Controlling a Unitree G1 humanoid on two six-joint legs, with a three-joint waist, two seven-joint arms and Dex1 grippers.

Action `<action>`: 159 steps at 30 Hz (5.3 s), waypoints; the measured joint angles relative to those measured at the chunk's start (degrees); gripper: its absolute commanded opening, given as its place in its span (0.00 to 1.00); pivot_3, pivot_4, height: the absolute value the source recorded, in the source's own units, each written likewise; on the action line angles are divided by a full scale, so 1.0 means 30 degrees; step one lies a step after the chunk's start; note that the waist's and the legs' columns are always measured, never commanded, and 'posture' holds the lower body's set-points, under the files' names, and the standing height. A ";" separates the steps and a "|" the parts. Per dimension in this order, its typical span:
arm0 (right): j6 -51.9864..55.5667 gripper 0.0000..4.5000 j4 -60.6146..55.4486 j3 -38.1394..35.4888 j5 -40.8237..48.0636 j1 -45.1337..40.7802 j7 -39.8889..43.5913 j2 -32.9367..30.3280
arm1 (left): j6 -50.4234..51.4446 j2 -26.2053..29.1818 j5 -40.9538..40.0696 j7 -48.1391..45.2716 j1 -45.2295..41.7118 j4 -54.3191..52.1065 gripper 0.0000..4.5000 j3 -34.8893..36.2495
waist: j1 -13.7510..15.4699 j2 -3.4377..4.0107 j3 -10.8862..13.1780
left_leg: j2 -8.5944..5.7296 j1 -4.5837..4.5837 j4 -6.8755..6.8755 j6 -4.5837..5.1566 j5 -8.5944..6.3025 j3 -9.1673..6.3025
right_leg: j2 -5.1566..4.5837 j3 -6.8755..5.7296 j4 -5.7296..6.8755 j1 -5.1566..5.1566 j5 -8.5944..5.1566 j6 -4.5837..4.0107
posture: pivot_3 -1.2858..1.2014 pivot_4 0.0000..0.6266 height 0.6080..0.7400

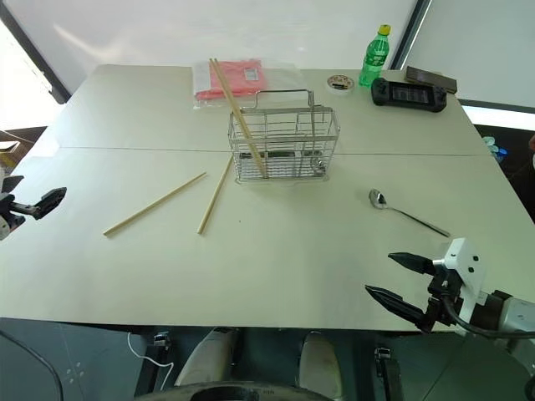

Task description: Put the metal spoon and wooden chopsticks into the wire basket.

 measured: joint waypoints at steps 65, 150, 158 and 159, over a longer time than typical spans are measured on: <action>-0.4977 1.00 2.2238 1.1875 -0.9900 -2.0614 0.5228 -0.4027 | 0.7859 0.2085 -0.8249 -0.5390 -0.2243 -1.2258 0.99 -0.3504 | -0.0605 0.0171 0.0114 | 0.0058 0.0161 0.0026 0.0054 0.0059 0.0081 | 0.0087 0.0036 0.0123 0.0188 0.0067 0.0080 | 0.52 0.24 0.86; 0.6778 0.01 1.1483 0.7237 -0.0943 -2.7910 -0.3797 0.3924 | 0.8247 0.2307 -0.9988 -0.4416 -0.4188 -1.2230 1.00 -0.3688 | -0.0596 0.0086 0.0155 | 0.0191 0.0305 -0.0030 0.0041 0.0059 0.0223 | 0.0187 0.0185 0.0143 0.0196 0.0056 -0.0005 | 0.52 0.24 0.86; 0.2087 0.01 1.7702 0.8027 -0.3524 -3.0154 -0.7513 0.7907 | 0.8219 0.2166 -0.9780 -0.3956 -0.4066 -1.2300 1.00 -0.3589 | -0.0643 0.0073 0.0168 | 0.0189 0.0282 -0.0040 0.0038 0.0063 0.0356 | 0.0201 0.0332 0.0228 0.0079 0.0098 0.0059 | 0.52 0.24 0.86; 0.1448 0.01 1.8298 0.8018 -0.3727 -3.0409 -0.7840 0.8222 | 0.8220 0.2138 -0.9786 -0.3915 -0.4053 -1.2331 1.00 -0.3586 | -0.0663 0.0072 0.0168 | 0.0193 0.0282 -0.0040 0.0038 0.0064 0.0370 | 0.0202 0.0349 0.0263 0.0056 0.0100 0.0061 | 0.52 0.24 0.86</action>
